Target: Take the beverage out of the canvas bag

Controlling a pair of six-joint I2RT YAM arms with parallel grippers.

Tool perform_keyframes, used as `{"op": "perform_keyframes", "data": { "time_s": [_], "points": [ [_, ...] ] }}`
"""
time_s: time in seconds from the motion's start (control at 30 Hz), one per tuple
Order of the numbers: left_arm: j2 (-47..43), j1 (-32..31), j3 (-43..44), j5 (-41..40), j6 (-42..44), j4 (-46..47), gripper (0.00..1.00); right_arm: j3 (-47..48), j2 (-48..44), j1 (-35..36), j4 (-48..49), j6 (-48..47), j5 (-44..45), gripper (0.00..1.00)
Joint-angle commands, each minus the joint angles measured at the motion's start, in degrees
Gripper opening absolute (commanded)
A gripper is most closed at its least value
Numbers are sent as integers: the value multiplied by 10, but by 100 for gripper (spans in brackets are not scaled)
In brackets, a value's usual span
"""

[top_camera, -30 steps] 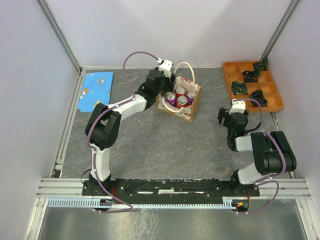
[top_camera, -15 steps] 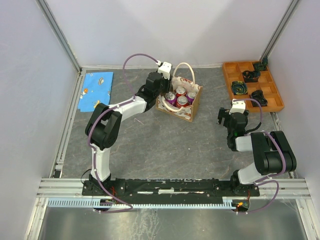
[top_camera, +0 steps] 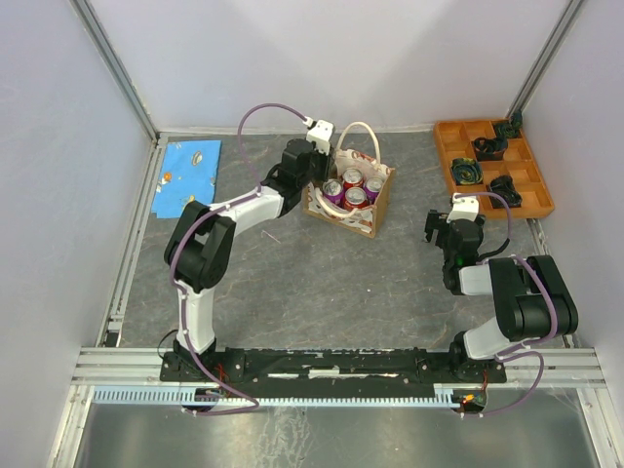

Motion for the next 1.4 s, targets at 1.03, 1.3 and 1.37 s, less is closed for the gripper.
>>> {"op": "perform_keyframes", "data": {
  "time_s": [1.03,1.3,1.37],
  "points": [
    [-264,52,105,-67,100,-62,3,18,-5,-1,14,-2,-4,99],
    [-315,135,59,-75,71,-47,3,18,-5,-1,15,0,-3,99],
    [-315,149,42,-63,52,-44,3,18,-5,-2,15,0,-3,99]
  ]
}}
